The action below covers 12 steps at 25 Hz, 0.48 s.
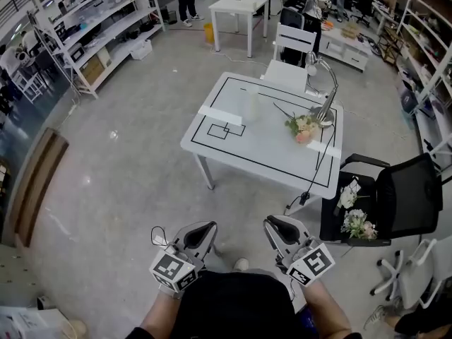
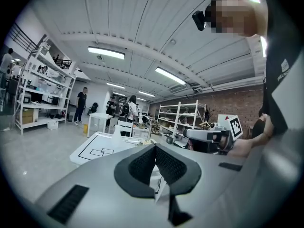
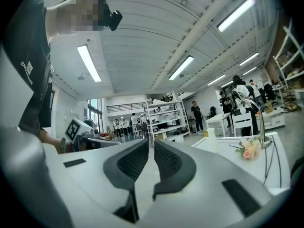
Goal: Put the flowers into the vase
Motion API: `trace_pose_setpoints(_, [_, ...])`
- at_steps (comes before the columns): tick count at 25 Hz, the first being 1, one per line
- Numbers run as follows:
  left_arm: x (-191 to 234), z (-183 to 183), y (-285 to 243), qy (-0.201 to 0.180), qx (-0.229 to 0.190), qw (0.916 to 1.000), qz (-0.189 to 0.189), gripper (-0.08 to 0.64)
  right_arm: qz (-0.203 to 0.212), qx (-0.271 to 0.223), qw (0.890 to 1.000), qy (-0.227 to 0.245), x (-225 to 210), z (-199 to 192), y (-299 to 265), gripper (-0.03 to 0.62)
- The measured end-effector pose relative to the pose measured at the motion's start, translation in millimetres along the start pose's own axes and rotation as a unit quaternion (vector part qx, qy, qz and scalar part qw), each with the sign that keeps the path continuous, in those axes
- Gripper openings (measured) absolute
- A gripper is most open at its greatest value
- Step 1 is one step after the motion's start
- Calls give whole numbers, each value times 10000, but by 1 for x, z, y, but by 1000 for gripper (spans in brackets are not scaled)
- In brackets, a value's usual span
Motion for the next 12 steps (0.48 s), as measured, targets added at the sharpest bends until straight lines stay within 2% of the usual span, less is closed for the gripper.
trace_pose_setpoints(6, [-2, -1, -21, -7, 39, 9999, -115, 6, -155, 64, 9998, -98, -17, -8, 6, 43])
trace_pose_setpoints(12, [15, -3, -46, 81, 70, 9998, -187, 6, -197, 126, 9996, -126, -37, -12, -11, 43])
Point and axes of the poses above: the fingertips, and each gripper's own axes: y backward along the fingers, x to its left, z out of its top, the point moved 4 cm from there along y, backward along the fingers, and after that the axes turned 11 degrees about z, right-handed, at the moved point
